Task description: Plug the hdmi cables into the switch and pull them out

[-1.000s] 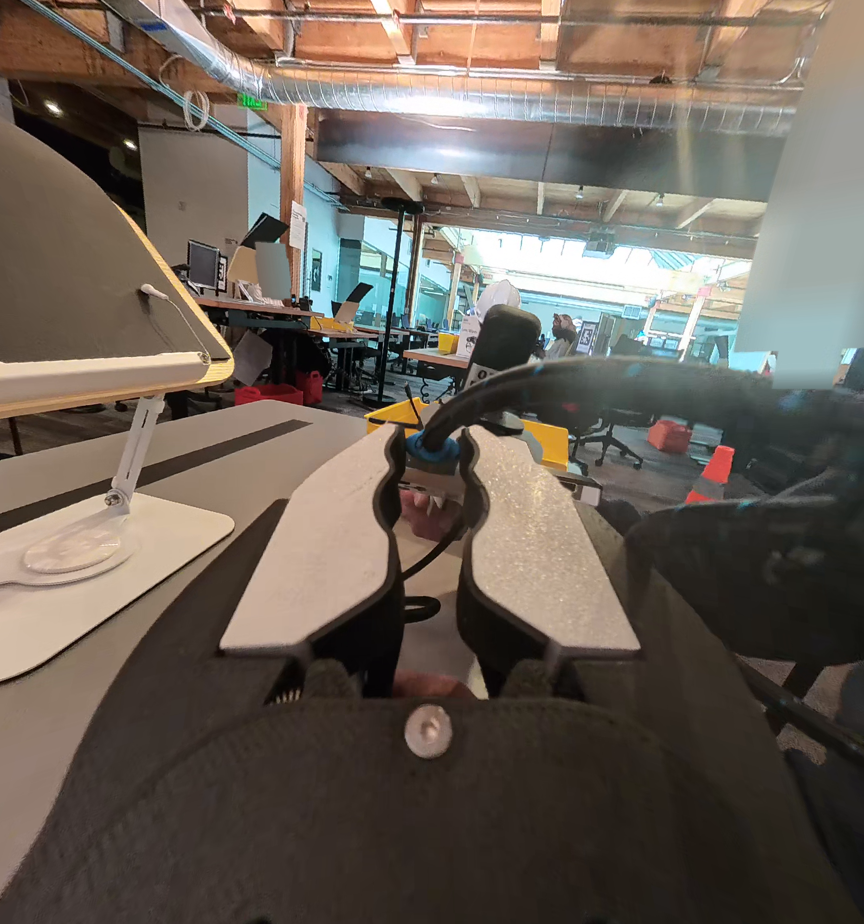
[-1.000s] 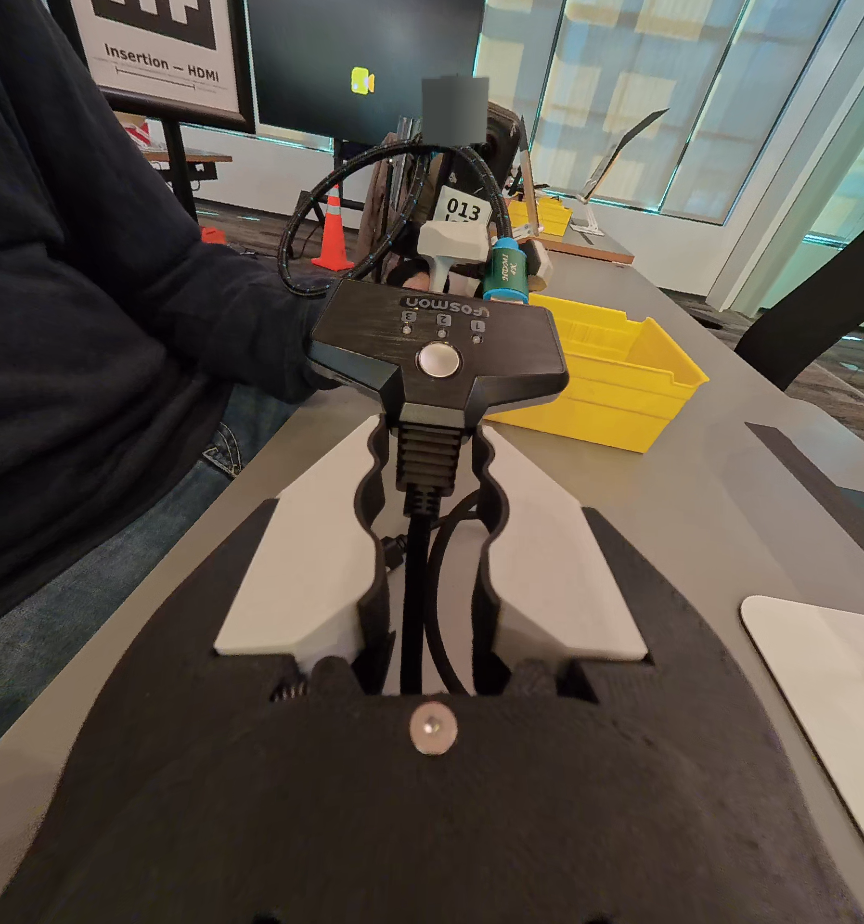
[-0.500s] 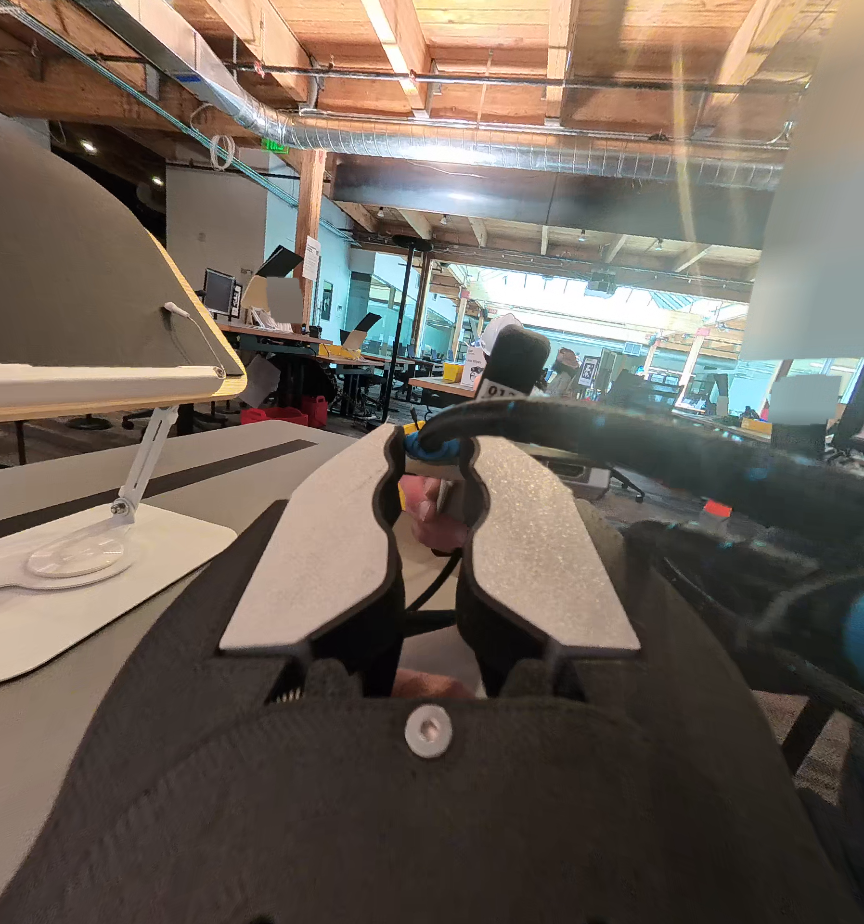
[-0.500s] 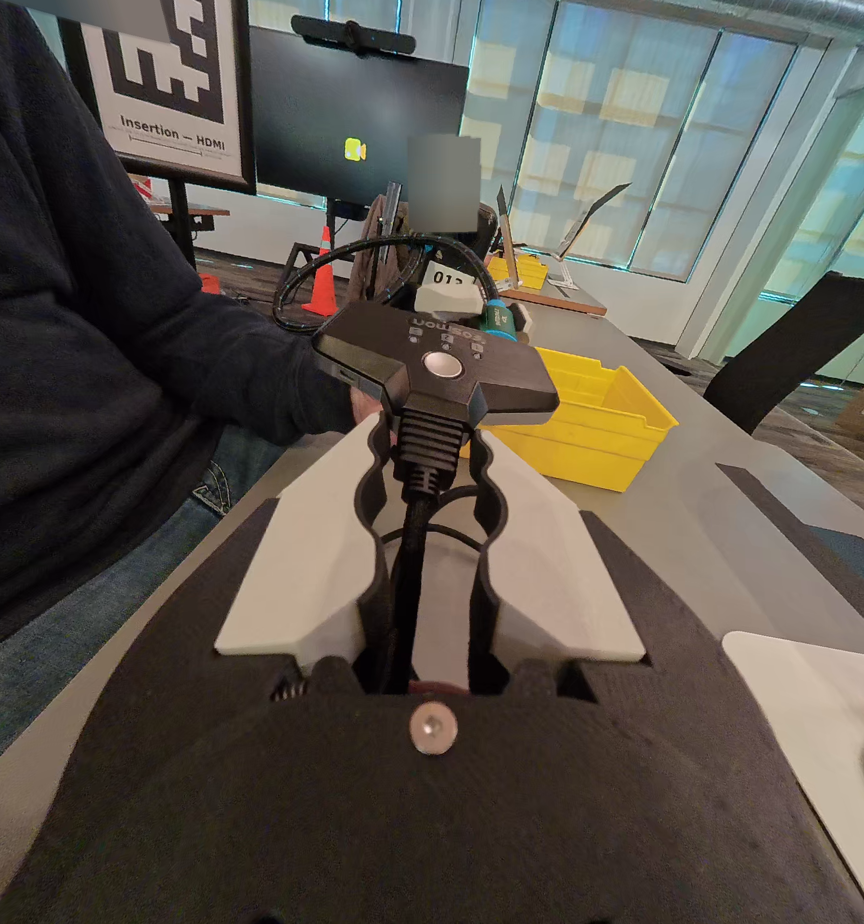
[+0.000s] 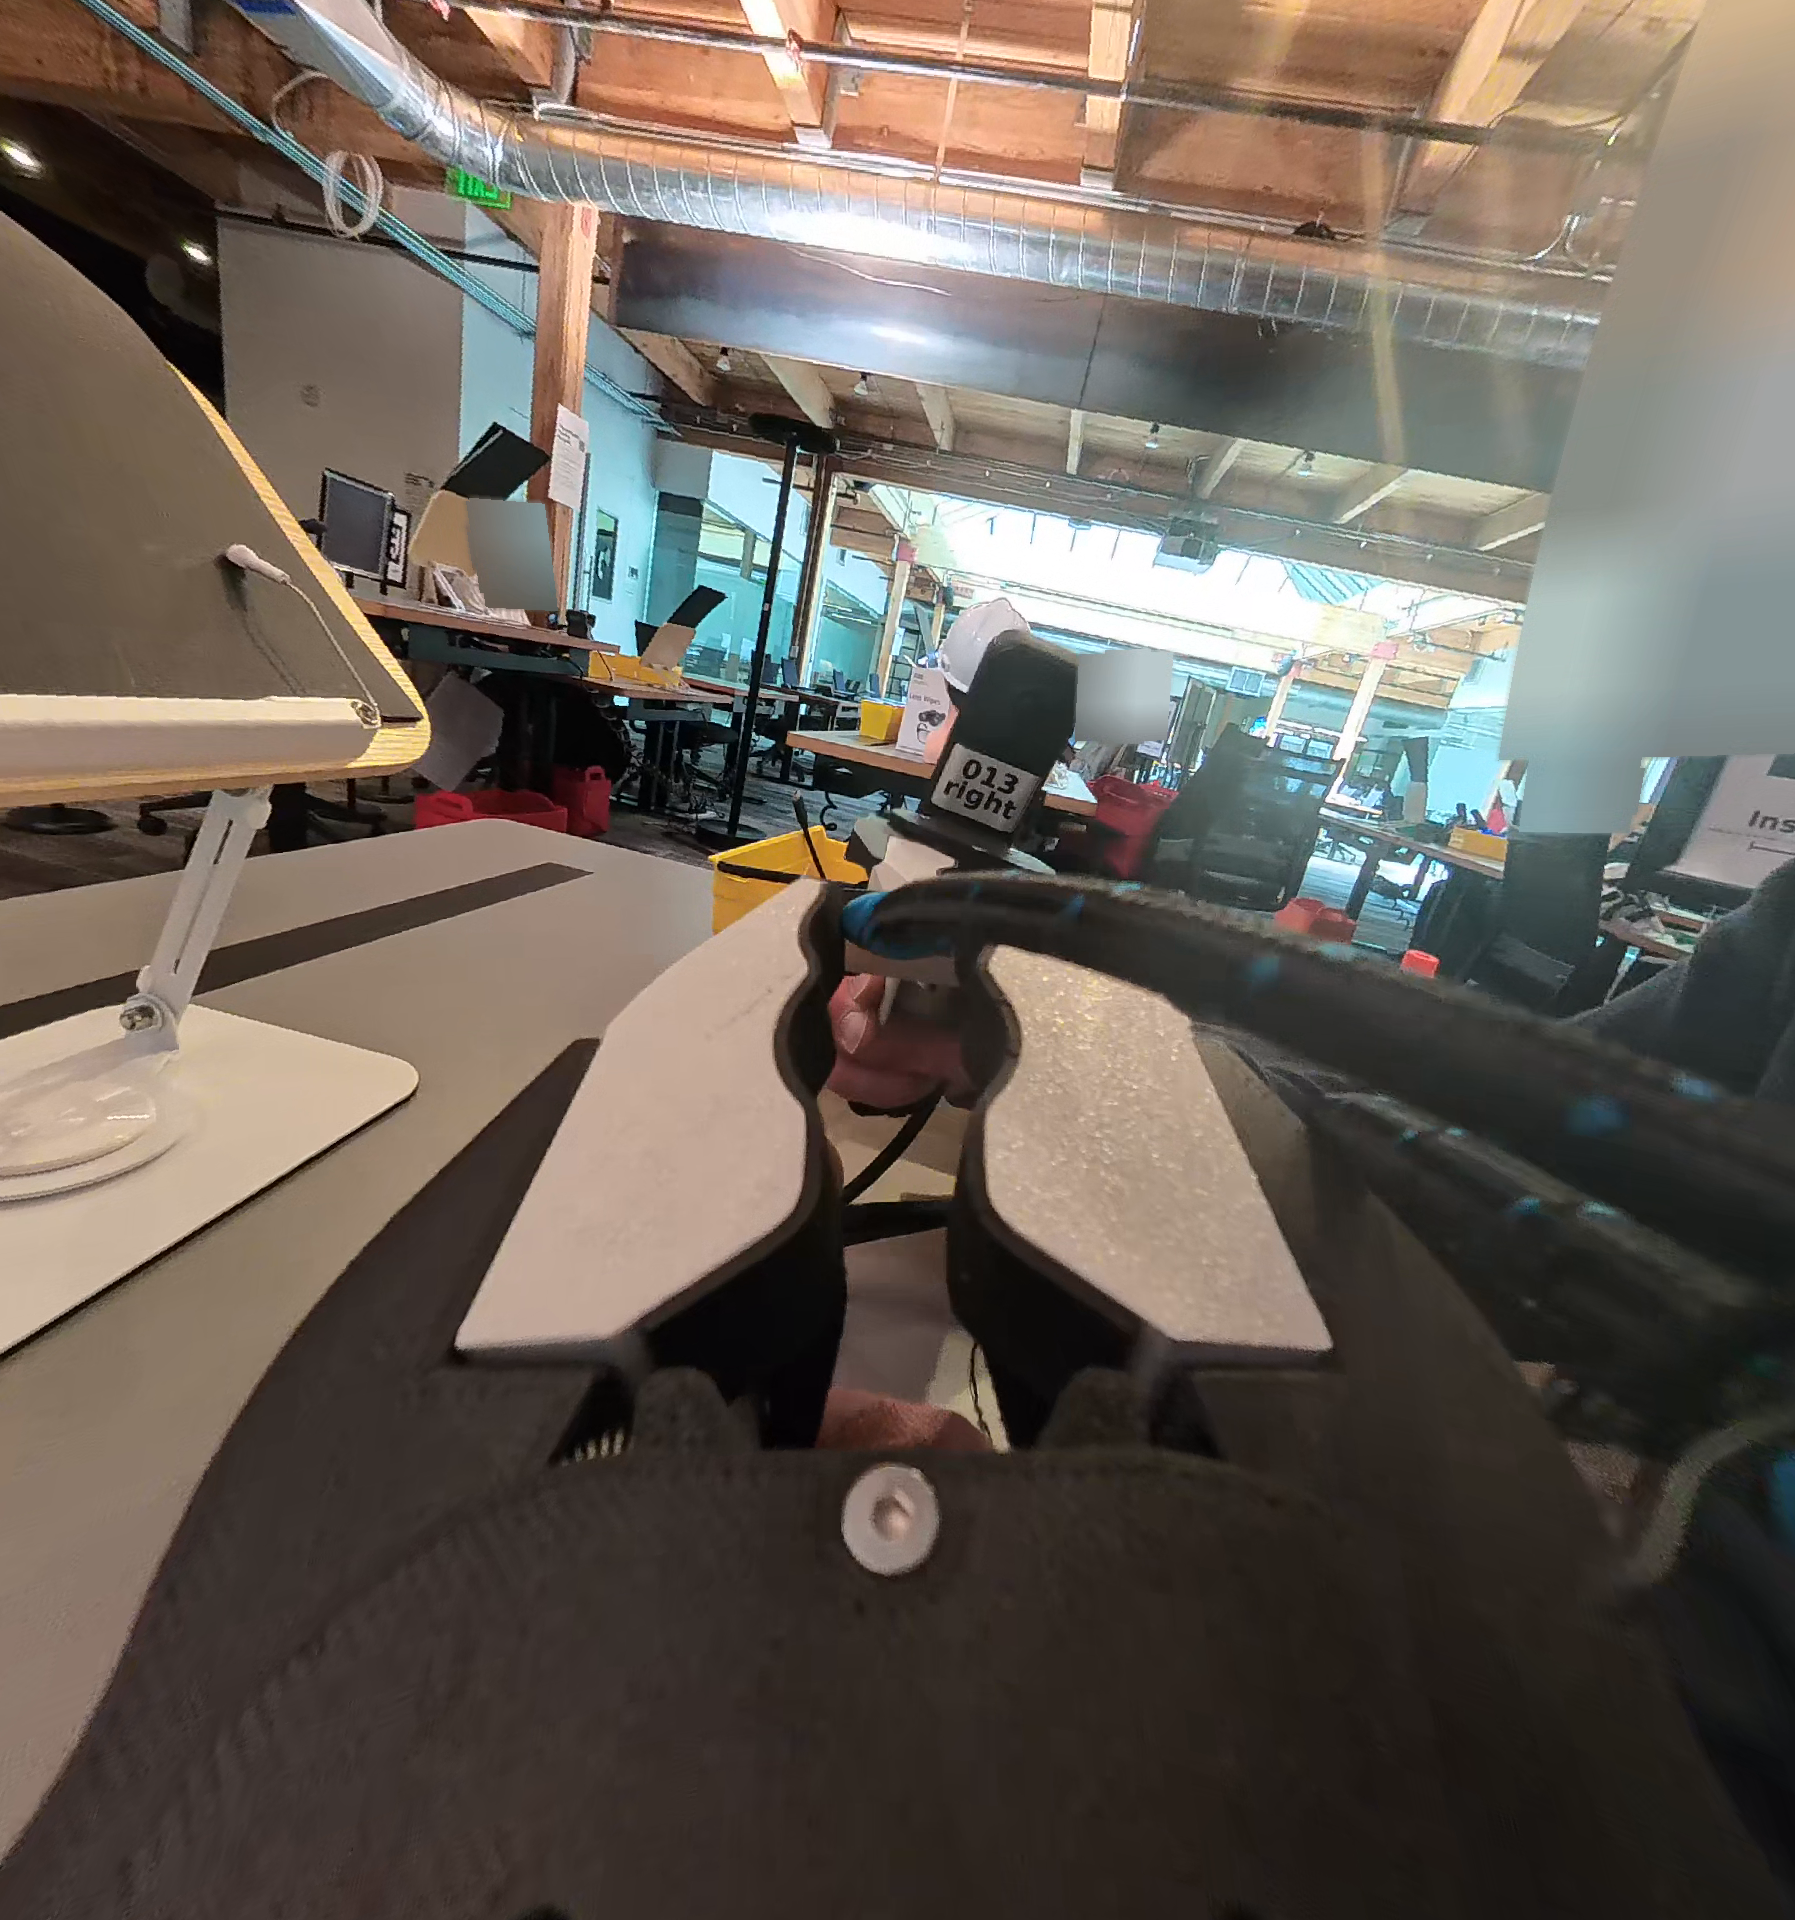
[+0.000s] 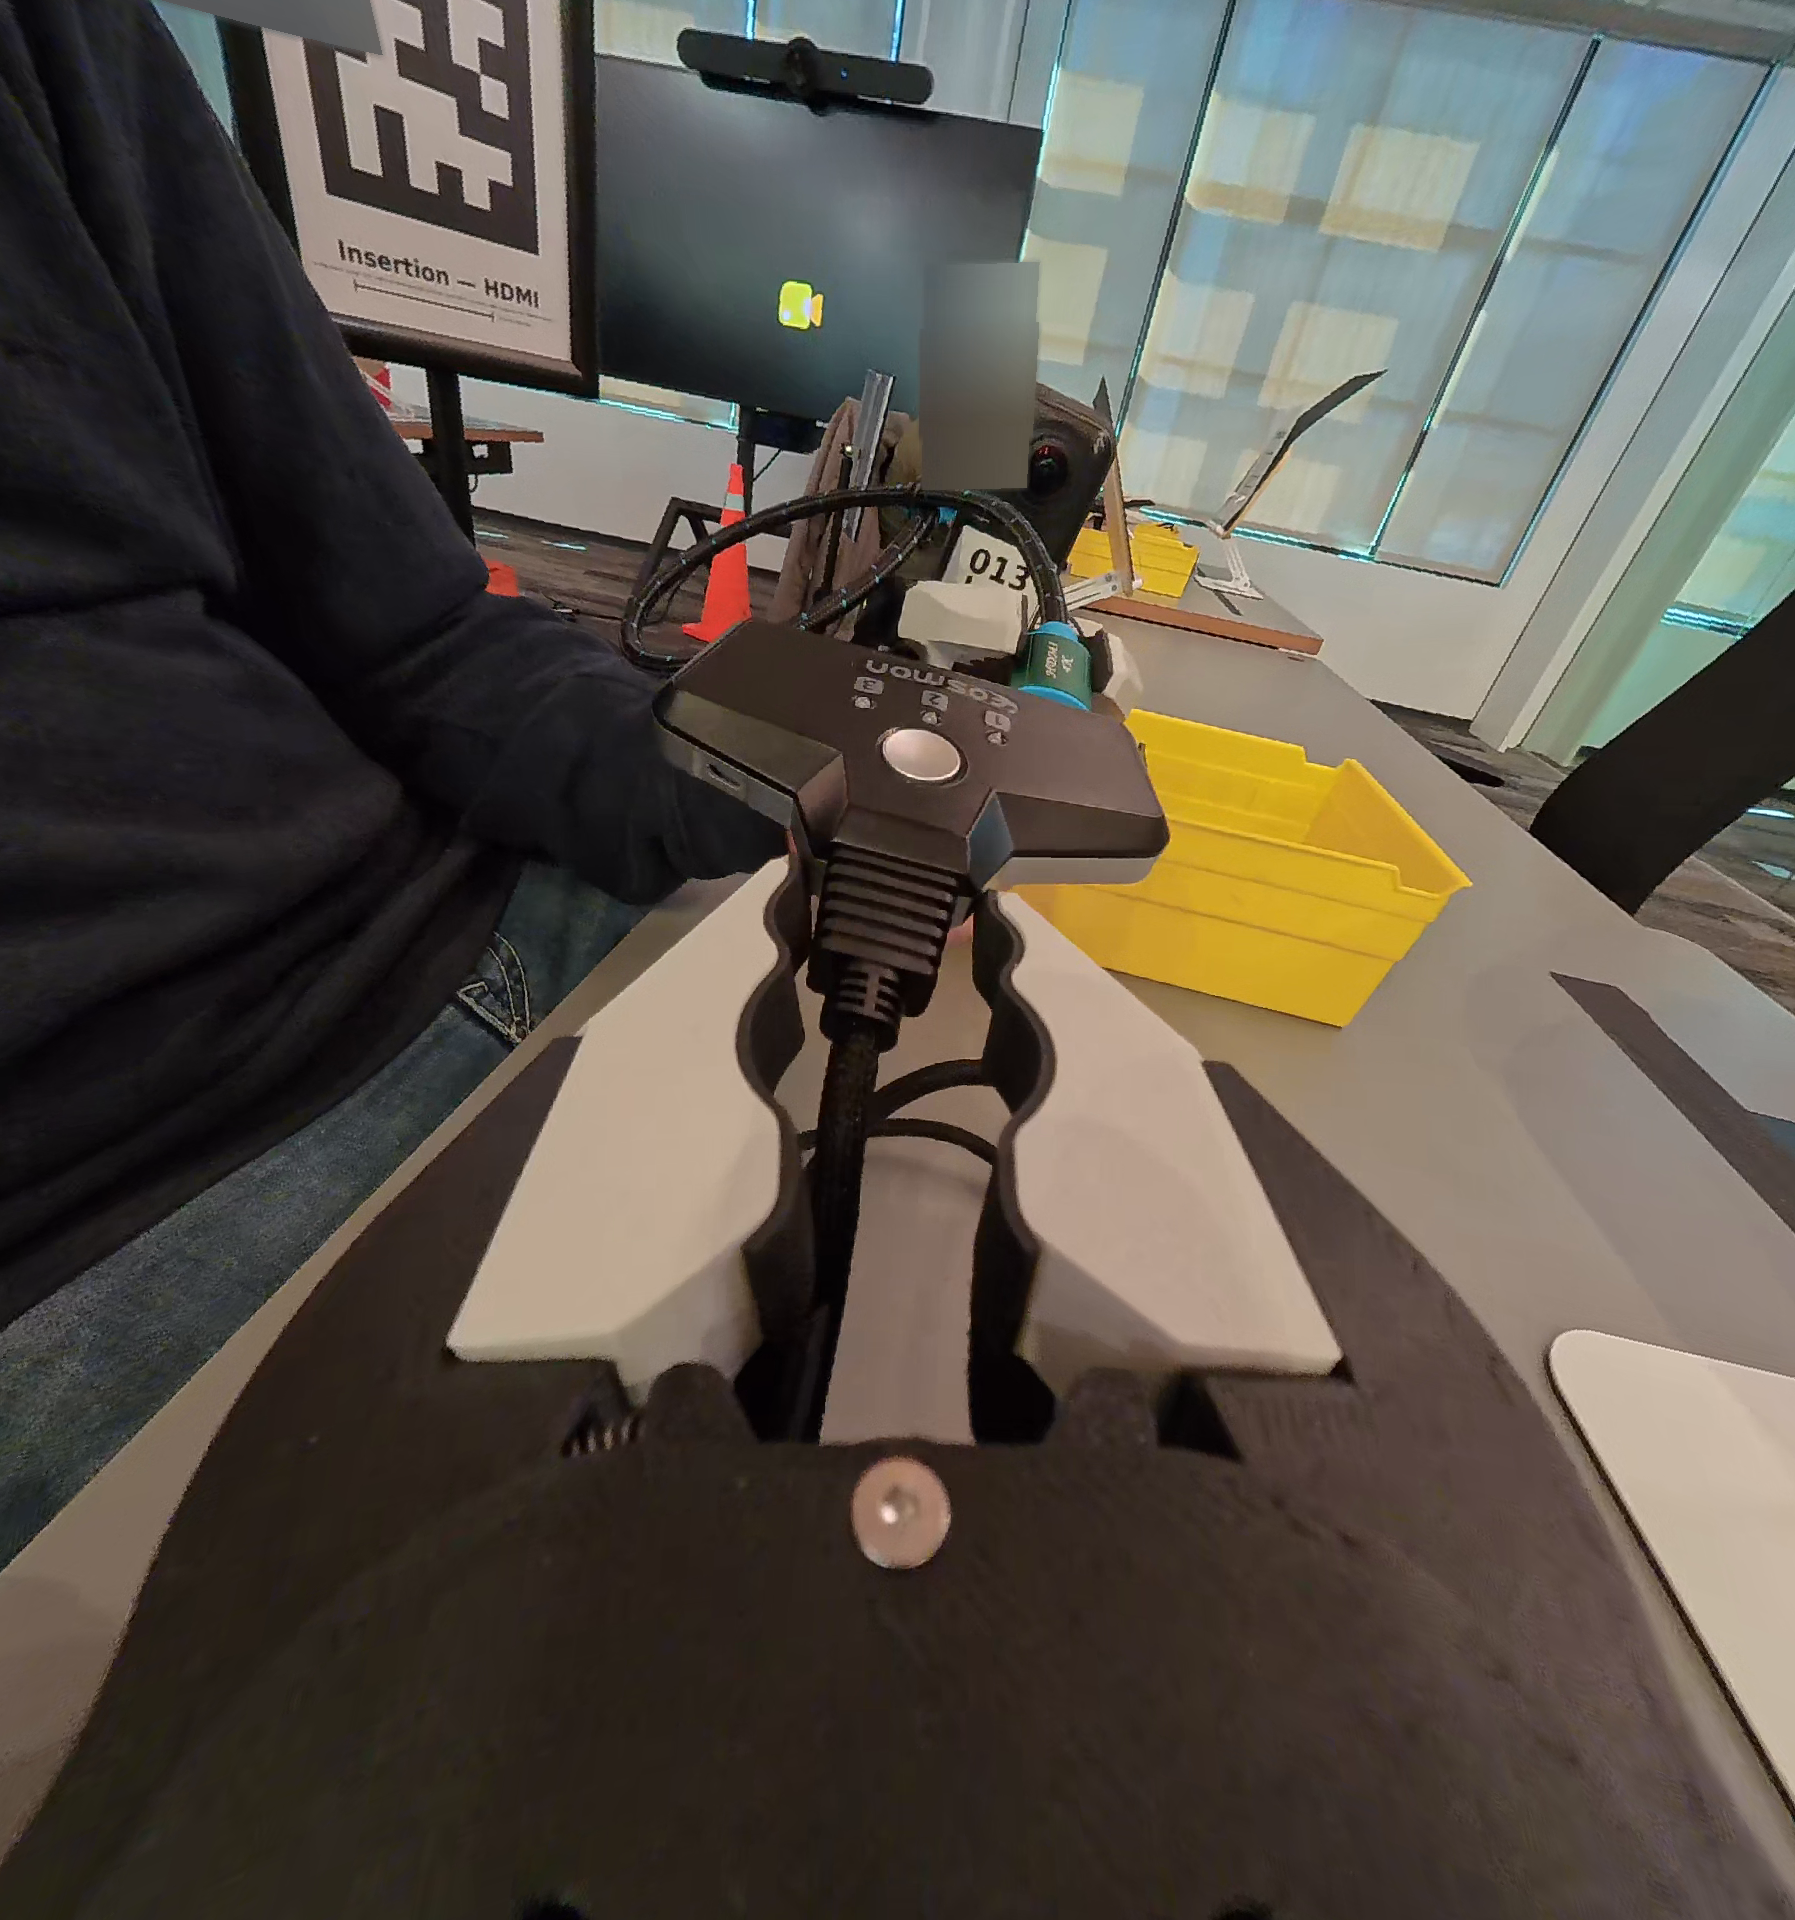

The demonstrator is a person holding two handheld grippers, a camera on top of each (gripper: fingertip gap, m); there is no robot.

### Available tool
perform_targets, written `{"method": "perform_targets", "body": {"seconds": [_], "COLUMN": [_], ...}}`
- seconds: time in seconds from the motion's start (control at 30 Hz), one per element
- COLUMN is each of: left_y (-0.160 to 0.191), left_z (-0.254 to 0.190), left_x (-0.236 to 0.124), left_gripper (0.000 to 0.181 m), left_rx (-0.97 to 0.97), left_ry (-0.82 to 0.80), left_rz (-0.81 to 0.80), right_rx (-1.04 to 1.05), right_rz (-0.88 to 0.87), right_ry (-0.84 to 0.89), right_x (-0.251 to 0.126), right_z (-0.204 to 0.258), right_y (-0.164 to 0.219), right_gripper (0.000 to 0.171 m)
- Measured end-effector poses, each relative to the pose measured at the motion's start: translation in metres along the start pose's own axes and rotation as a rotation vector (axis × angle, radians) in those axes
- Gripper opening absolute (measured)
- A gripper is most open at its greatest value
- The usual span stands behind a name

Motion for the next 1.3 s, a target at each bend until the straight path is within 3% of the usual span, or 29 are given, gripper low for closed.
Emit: {"method": "perform_targets", "body": {"seconds": [0.5, 0.6, 0.7, 0.8, 0.93, 1.13, 1.3], "left_y": [-0.001, -0.005, -0.008, -0.018, -0.023, -0.066, -0.059], "left_z": [0.007, 0.008, 0.016, 0.016, 0.022, 0.039, 0.06], "left_x": [0.004, 0.006, 0.004, -0.006, -0.033, -0.104, -0.174], "left_gripper": [0.02, 0.035, 0.065, 0.068, 0.065, 0.049, 0.042], "left_rx": [0.042, 0.058, 0.141, 0.209, 0.415, 0.427, 0.456], "left_ry": [-0.087, -0.162, -0.34, -0.443, -0.632, -0.893, -1.019], "left_rz": [0.05, 0.114, 0.285, 0.396, 0.677, 0.795, 1.11], "right_rx": [-0.005, -0.01, -0.011, 0.001, 0.009, 0.04, 0.034], "right_rz": [0.028, 0.003, -0.01, -0.015, 0.009, 0.085, 0.132], "right_ry": [0.062, 0.079, 0.116, 0.17, 0.215, 0.26, 0.252], "right_x": [-0.002, -0.006, -0.018, -0.03, -0.037, -0.04, -0.035], "right_z": [-0.007, -0.008, -0.012, -0.018, -0.023, -0.03, -0.029], "right_y": [0.003, 0.001, 0.0, 0.001, 0.005, 0.018, 0.023], "right_gripper": [0.028, 0.029, 0.028, 0.028, 0.028, 0.028, 0.028]}}
Point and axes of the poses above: each gripper's, where its closed fingertips meet, x out along the fingers, y out of its underside, z = x × y across the jaws, the point moved 7 cm from there along -x, back along the fingers, and after that the axes turned 5 degrees about -y, right-handed, at the moved point
